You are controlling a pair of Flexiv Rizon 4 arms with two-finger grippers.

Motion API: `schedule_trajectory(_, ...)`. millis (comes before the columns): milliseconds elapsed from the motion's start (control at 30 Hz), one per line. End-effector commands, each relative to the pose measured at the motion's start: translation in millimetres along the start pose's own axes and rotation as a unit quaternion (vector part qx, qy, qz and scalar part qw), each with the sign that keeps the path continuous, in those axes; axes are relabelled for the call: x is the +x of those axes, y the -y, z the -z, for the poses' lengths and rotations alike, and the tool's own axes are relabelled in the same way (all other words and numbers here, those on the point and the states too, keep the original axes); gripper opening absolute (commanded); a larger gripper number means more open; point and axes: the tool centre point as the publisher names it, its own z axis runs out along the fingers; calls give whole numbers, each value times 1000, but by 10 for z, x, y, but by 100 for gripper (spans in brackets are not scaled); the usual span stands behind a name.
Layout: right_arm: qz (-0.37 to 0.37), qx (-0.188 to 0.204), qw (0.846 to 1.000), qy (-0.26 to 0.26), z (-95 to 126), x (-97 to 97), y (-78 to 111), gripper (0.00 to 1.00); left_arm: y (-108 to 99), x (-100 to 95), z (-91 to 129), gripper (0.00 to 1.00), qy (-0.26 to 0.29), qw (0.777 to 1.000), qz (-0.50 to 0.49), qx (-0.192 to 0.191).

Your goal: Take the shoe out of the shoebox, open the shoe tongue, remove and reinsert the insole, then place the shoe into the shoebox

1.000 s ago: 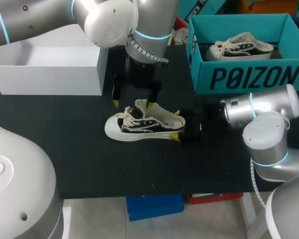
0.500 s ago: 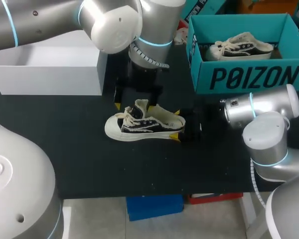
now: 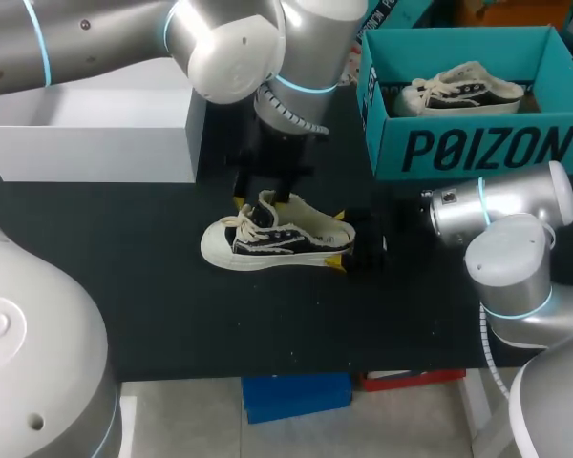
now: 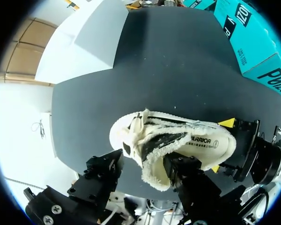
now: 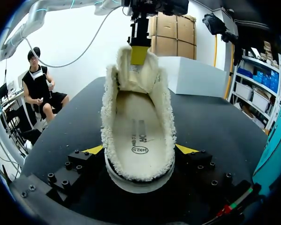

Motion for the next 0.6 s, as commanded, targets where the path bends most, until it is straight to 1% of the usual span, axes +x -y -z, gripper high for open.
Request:
schedule_trajectory(33, -1, 1, 1000, 1, -10, -2, -5, 0, 27, 54, -15, 0, 6, 1000, -2, -2)
schedule_trajectory(333, -1, 1, 1000, 1, -10, -2, -5, 0, 9, 39, 20, 0, 2, 1000, -15, 6)
schedule_trajectory(467, -1, 1, 1000, 1, -10, -2, -5, 0, -24, -19, 54, 0, -13, 999, -29, 16)
schedule_trajectory(600, -1, 1, 1000, 1, -10, -2, -5, 0, -38, -125, 75, 0, -21, 999, -28, 24)
